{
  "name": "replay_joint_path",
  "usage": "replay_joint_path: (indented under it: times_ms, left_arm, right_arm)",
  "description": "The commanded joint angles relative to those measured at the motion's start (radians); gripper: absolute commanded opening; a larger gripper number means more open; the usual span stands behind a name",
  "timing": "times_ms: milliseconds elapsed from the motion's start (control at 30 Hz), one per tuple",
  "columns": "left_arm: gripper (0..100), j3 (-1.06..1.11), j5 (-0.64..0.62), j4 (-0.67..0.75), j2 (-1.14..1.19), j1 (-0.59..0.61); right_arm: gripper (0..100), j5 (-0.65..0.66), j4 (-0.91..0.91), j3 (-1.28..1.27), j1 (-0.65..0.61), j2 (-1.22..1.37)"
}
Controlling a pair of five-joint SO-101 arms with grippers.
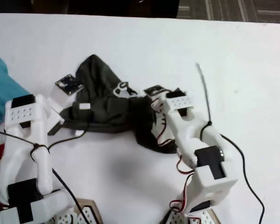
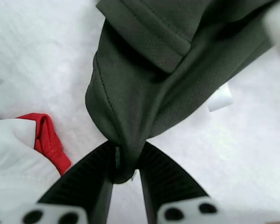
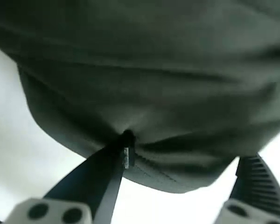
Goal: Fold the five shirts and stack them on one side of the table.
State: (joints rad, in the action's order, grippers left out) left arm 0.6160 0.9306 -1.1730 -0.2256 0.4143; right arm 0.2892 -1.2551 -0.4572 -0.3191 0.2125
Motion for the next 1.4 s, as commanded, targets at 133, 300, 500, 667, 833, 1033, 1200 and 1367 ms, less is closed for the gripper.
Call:
replay_joint_path:
  times_ms: [133,300,500,667,833,1033,1200,1367]
  left_arm:
    - [3,-0.035,0.005,-0.002,-0.046,-0.008]
    - [3,-0.035,0.003,-0.002,-0.046,-0.008]
    - [3,-0.033,-0.002,-0.003,-0.046,-0.012]
    - [3,-0.042,-0.003,-0.006,-0.054,-0.014]
    - [3,-0.101,-0.008,-0.054,-0.054,-0.029]
    - [3,-0.335,-0.147,-0.219,-0.055,-0.029]
    - [3,-0.561,-0.226,-0.339,-0.055,-0.049]
    - [3,-0.796,-0.345,-0.443,-0.055,-0.094]
  right_arm:
    - [14.8,0.000,0.039,0.060,-0.035,0.104]
    - [2.7,0.005,0.015,0.107,-0.021,0.087]
    - [1.9,0.046,-0.019,0.173,0.091,-0.107]
    - [1.9,0.124,-0.019,0.178,0.137,-0.361]
    - [1.9,0.121,-0.028,0.183,0.140,-0.556]
    - [1.9,0.120,0.093,0.181,0.168,-0.668]
    - [1.9,0.120,0.222,0.184,0.239,-0.677]
    - [1.9,0.120,0.257,0.222,0.280,-0.705]
